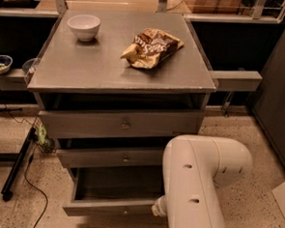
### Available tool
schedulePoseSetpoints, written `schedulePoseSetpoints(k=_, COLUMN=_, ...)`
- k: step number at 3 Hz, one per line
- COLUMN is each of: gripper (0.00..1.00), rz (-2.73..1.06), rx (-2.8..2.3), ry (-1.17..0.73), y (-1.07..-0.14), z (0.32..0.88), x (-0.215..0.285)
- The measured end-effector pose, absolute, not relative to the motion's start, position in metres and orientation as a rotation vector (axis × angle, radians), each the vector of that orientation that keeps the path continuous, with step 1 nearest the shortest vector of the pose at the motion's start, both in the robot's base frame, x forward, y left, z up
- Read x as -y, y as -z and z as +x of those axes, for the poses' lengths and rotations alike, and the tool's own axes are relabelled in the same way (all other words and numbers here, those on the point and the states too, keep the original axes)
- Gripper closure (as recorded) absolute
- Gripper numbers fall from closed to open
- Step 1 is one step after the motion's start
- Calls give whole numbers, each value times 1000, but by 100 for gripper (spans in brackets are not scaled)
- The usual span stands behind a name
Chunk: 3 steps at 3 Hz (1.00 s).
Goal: Close bottom drawer
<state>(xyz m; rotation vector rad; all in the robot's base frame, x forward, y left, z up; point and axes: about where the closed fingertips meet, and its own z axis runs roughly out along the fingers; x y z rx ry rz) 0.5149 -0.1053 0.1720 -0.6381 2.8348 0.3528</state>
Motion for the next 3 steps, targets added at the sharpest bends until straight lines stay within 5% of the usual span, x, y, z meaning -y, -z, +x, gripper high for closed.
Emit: schedulePoseSetpoints(k=3, gripper=100, rz=-615, rx=-2783, ry=-309, y=-185, z=533, x=104)
